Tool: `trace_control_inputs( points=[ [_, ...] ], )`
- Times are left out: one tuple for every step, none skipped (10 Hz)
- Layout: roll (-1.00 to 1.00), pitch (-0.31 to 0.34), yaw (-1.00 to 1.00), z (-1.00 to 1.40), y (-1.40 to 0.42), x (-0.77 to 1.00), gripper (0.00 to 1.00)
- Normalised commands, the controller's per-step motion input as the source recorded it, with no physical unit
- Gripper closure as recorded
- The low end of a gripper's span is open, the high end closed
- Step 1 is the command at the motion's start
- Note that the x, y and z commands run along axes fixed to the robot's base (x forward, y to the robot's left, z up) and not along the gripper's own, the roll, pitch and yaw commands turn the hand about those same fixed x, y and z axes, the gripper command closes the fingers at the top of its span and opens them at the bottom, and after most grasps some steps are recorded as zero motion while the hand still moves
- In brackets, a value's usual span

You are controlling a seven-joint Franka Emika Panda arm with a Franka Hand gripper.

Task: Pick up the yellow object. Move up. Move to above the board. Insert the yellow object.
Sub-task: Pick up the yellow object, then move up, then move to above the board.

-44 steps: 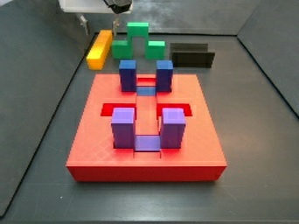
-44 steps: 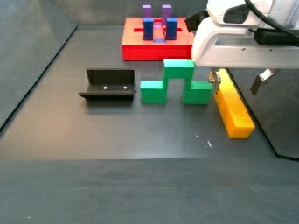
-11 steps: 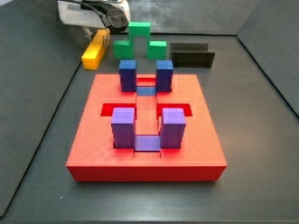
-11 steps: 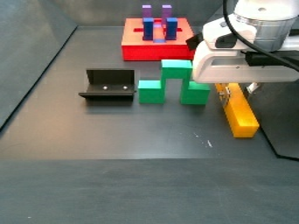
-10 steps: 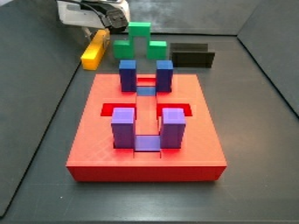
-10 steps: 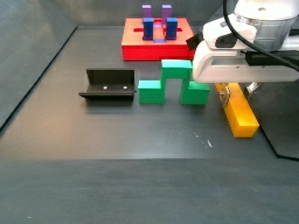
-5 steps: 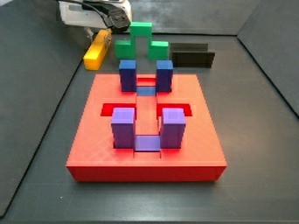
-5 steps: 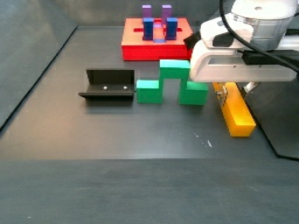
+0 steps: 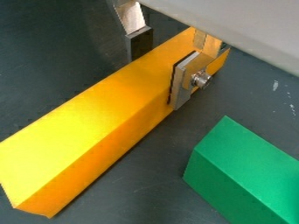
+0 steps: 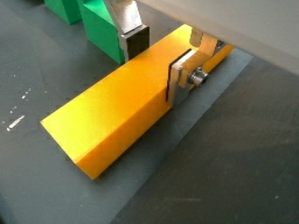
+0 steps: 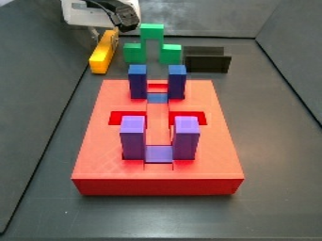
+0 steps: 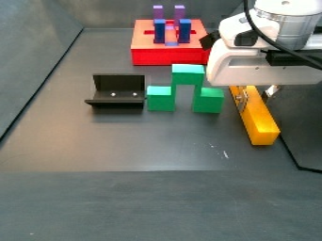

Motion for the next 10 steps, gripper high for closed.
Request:
trace_control_inputs(
  points=[
    [0.0, 0.0, 0.0, 0.0, 0.0, 0.0, 1.0],
    [0.0, 0.0, 0.0, 0.0, 0.0, 0.0, 1.0],
    [0.0, 0.0, 0.0, 0.0, 0.0, 0.0, 1.0],
    [0.0, 0.0, 0.0, 0.83, 0.0, 0.0, 1.0],
    [-0.01, 0.04, 0.0, 0.78, -0.03, -0.08, 1.0],
    [0.04, 0.065, 0.0, 0.58, -0.02, -0.12, 1.0],
    [0.09, 0.065, 0.0, 0.42, -0.01, -0.1, 1.0],
    [0.0, 0.0, 0.0, 1.4, 0.0, 0.0, 1.0],
    [-0.02, 0.019, 0.0, 1.4, 0.0, 0.0, 1.0],
    [0.0, 0.057, 0.0, 1.4, 0.01, -0.04, 1.0]
  ],
)
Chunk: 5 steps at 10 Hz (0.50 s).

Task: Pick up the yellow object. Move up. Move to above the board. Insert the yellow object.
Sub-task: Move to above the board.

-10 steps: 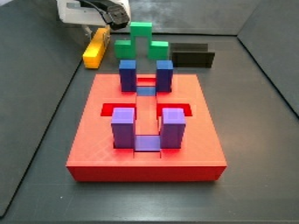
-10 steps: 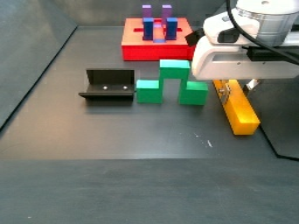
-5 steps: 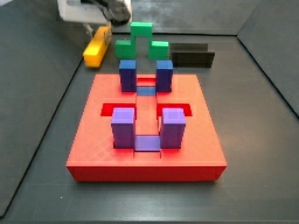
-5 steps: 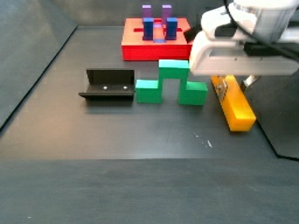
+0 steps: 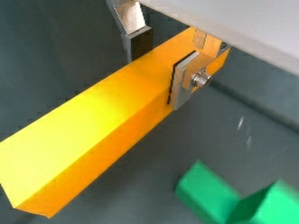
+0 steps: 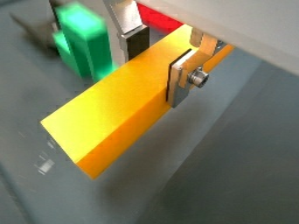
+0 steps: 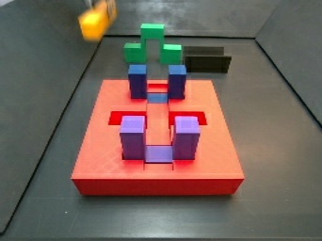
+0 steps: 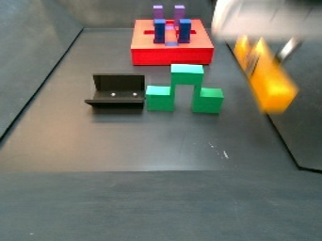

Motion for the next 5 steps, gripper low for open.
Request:
trace_control_inputs(
  points=[
    [0.06, 0.034, 0.01, 1.4, 0.0, -0.03, 1.0],
    [0.04, 0.041, 0.01, 1.4, 0.0, 0.0, 1.0],
    [0.0, 0.08, 0.0, 1.4, 0.01, 0.01, 1.0],
    [0.0, 0.081, 0.0, 1.4, 0.0, 0.01, 1.0],
    [0.01, 0.071, 0.0, 0.85, 0.0, 0.0, 1.0]
  ],
)
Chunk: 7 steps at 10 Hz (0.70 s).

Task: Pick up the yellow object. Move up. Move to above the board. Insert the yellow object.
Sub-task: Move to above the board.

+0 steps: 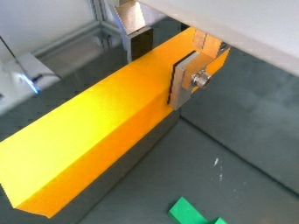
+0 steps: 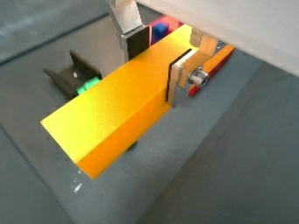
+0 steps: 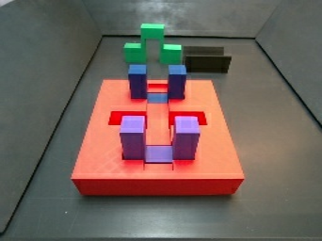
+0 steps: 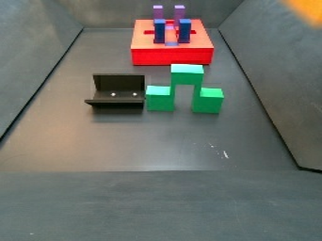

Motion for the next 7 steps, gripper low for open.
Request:
trace_control_inputs(
  points=[
    [0.01, 0.056, 0.0, 0.45, 0.0, 0.02, 1.0],
    [0.15, 0.139, 0.05, 0.19, -1.4, 0.72, 1.0],
    [0.16, 0.148, 0.05, 0.16, -1.4, 0.71, 1.0],
    [0.15, 0.175, 0.05, 0.15, -1.4, 0.75, 1.0],
    [0.01, 0.162, 0.02, 0.16, -1.4, 0.77, 1.0],
    [-0.01, 0.155, 0.01, 0.16, -1.4, 0.78, 1.0],
    [0.01, 0.143, 0.02, 0.17, -1.4, 0.77, 1.0]
  ],
)
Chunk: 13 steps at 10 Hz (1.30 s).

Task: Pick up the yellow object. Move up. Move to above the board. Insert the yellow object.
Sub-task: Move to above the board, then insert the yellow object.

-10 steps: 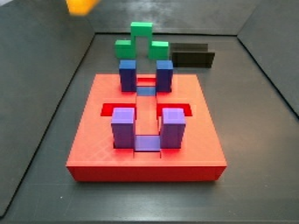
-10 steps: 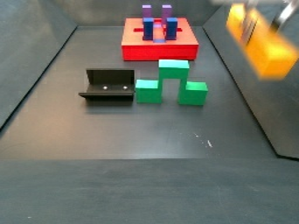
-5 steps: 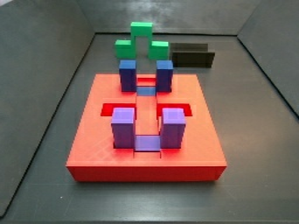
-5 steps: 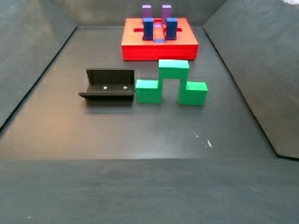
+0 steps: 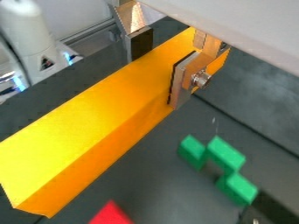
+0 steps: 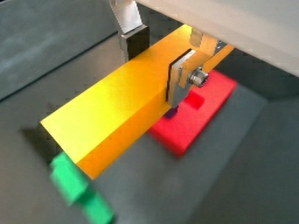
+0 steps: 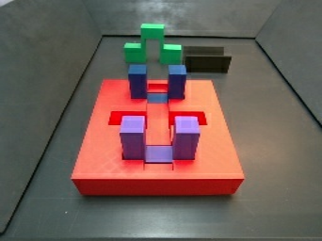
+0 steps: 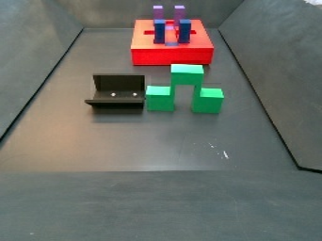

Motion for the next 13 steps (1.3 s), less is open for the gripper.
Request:
trace_control_inputs(
  points=[
    [0.0, 0.138, 0.01, 0.18, -1.4, 0.79, 1.0],
    [0.01, 0.147, 0.01, 0.18, -1.4, 0.81, 1.0],
    [0.01, 0.164, 0.01, 0.18, -1.4, 0.83, 1.0],
    [0.0, 0.179, 0.01, 0.21, -1.4, 0.88, 1.0],
    [0.02, 0.169, 0.01, 0.12, -0.76, 0.49, 1.0],
    [0.04, 0.145, 0.01, 0.08, -0.41, 0.3, 1.0],
    [0.03, 0.106, 0.01, 0.07, -0.27, 0.21, 1.0],
    [0.0, 0.0, 0.0, 0.0, 0.0, 0.02, 1.0],
    [-0.02, 0.0, -0.02, -0.11, 0.0, 0.06, 1.0],
    [-0.09, 0.0, -0.05, -0.27, 0.0, 0.26, 1.0],
    [0.0, -0.079, 0.0, -0.43, 0.0, 0.14, 1.0],
    [0.0, -0.113, 0.0, -0.53, -0.04, 0.1, 1.0],
    [0.02, -0.127, 0.0, -0.57, -0.11, 0.0, 1.0]
  ],
)
